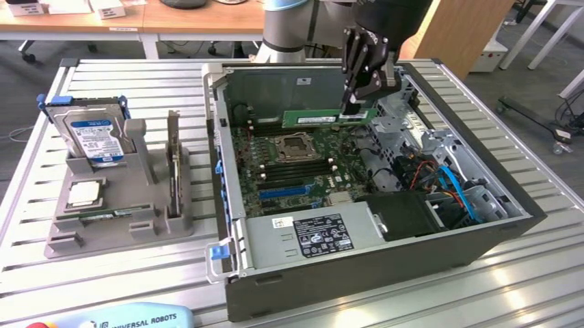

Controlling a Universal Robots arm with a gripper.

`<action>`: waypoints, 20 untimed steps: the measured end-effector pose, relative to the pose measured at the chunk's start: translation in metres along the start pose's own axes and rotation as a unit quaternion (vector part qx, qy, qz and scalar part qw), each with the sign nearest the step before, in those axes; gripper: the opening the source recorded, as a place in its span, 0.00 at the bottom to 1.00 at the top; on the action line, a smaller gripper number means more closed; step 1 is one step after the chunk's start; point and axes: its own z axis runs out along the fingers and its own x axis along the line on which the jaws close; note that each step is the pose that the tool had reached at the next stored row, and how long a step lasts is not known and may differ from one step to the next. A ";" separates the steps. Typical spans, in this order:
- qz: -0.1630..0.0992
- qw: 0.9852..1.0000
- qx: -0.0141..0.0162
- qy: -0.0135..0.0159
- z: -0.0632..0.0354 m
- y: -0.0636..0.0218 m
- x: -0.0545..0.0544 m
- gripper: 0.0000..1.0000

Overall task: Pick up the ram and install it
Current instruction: 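Pick up the ram and move it above insertion slot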

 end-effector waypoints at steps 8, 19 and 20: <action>-0.001 1.000 0.000 0.000 0.0002 -0.0022 -0.003 0.11; -0.001 1.000 0.000 0.000 0.0046 -0.0005 -0.035 0.11; -0.001 1.000 0.000 0.000 0.0050 -0.0004 -0.038 0.11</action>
